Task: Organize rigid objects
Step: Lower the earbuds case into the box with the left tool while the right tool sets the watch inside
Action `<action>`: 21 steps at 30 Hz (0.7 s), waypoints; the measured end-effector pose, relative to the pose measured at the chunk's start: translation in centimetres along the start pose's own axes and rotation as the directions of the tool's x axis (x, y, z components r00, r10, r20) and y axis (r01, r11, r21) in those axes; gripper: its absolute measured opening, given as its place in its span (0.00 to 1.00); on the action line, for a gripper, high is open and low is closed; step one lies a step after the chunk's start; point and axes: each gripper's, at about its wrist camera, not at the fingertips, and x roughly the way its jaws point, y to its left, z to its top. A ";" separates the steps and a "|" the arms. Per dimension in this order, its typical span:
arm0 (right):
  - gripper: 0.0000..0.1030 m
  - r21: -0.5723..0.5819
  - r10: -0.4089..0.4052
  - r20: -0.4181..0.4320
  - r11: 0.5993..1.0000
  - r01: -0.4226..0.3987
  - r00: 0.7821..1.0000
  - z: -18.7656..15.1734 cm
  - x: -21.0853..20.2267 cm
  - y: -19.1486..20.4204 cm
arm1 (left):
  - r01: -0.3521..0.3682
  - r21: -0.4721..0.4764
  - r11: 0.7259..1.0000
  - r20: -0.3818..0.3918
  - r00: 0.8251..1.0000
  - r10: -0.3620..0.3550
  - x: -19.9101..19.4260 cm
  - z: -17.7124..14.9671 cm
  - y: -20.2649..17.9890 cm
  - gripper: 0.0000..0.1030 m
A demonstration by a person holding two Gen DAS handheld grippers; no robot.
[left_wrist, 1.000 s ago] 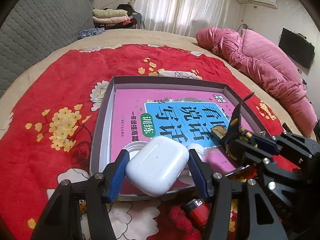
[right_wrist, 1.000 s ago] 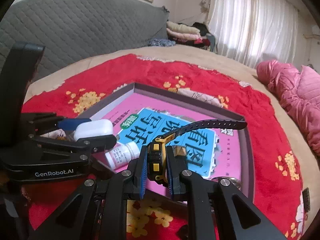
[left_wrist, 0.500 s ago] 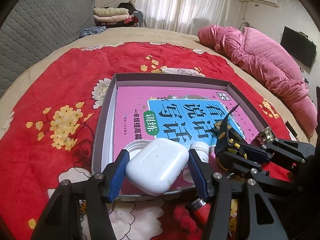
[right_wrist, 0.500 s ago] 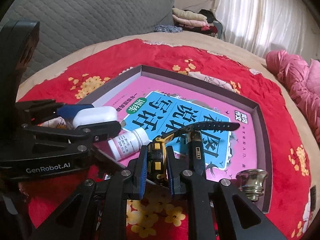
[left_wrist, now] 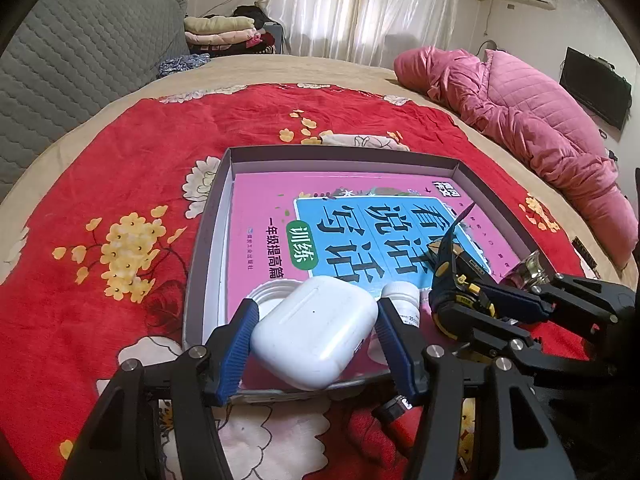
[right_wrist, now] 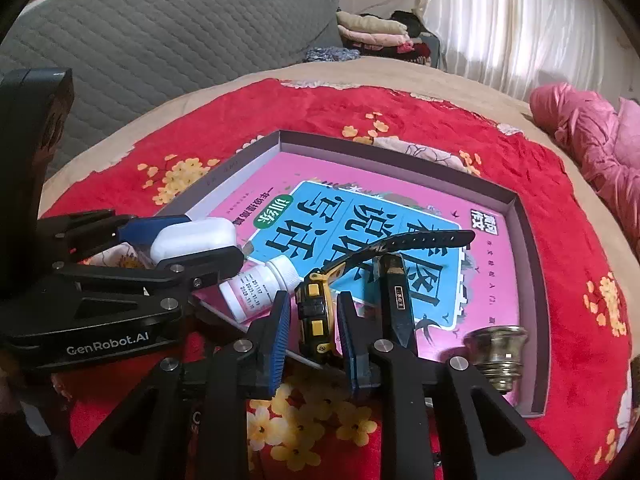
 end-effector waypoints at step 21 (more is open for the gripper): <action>0.42 0.051 -0.040 0.054 0.998 0.037 0.998 -0.2 -2.4 -0.8 | -0.054 0.017 0.998 0.008 0.999 0.054 0.0 0.0 0.2 0.58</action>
